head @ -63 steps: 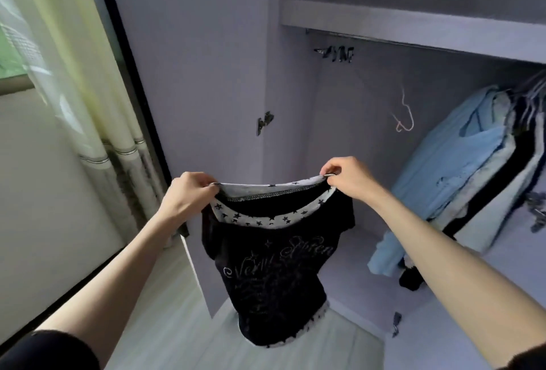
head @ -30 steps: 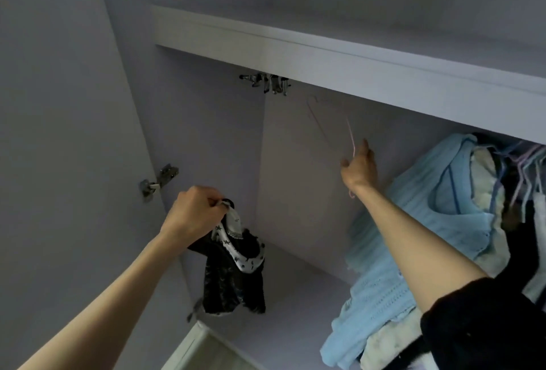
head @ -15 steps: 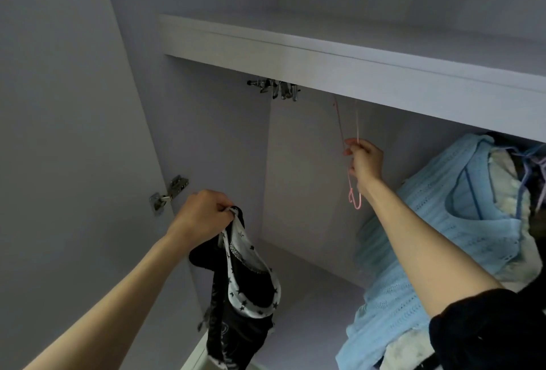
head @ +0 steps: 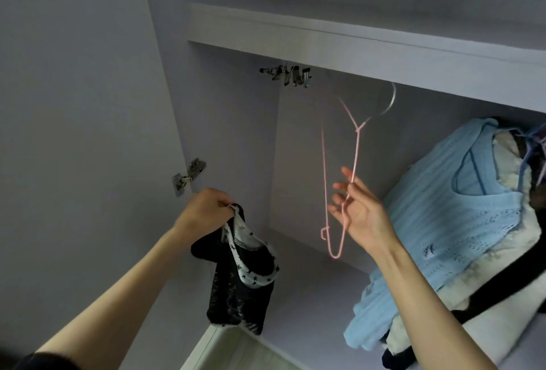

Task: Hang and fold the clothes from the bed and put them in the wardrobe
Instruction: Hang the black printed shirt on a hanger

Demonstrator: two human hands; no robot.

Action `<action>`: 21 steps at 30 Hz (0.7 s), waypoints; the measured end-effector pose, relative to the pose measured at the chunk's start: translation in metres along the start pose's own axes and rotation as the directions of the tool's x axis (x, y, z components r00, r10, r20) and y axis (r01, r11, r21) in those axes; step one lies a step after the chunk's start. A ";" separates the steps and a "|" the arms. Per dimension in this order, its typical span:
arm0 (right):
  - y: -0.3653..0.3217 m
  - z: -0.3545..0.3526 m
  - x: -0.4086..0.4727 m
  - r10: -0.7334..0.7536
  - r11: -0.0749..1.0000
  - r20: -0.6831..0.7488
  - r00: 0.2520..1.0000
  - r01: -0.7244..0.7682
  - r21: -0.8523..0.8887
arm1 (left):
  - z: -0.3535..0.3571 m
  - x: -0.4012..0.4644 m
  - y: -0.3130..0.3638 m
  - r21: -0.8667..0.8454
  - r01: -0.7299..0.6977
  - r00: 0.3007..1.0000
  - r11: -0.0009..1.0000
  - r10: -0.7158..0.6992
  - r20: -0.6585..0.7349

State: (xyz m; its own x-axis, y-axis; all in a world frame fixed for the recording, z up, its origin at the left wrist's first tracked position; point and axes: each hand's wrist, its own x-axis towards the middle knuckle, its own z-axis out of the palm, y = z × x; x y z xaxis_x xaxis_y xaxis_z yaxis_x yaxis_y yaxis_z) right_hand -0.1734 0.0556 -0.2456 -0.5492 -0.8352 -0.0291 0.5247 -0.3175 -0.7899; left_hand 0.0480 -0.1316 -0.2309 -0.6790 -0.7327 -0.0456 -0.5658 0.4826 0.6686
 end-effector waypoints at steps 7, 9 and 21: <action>0.019 0.033 -0.009 0.091 0.990 -0.032 0.995 -0.094 -0.105 | -0.003 -0.008 0.000 0.026 -0.002 1.000 1.000 0.001 0.022; 0.031 0.033 -0.009 0.101 0.978 -0.209 0.973 -0.136 -0.160 | -0.004 -0.011 -0.001 0.023 -0.004 1.000 1.000 0.004 0.013; 0.036 0.032 -0.019 -0.045 0.583 -0.100 0.994 -0.055 -0.810 | -0.001 -0.028 -0.017 0.104 0.192 0.949 0.976 -0.158 -0.272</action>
State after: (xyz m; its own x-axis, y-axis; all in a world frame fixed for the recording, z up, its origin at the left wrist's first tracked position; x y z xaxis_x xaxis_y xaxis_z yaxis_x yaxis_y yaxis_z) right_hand -0.1238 0.0454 -0.2540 -0.6348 -0.7708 -0.0545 -0.1907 0.2246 -0.9556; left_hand 0.0765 -0.1197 -0.2405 -0.4282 -0.9022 0.0526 -0.7313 0.3801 0.5663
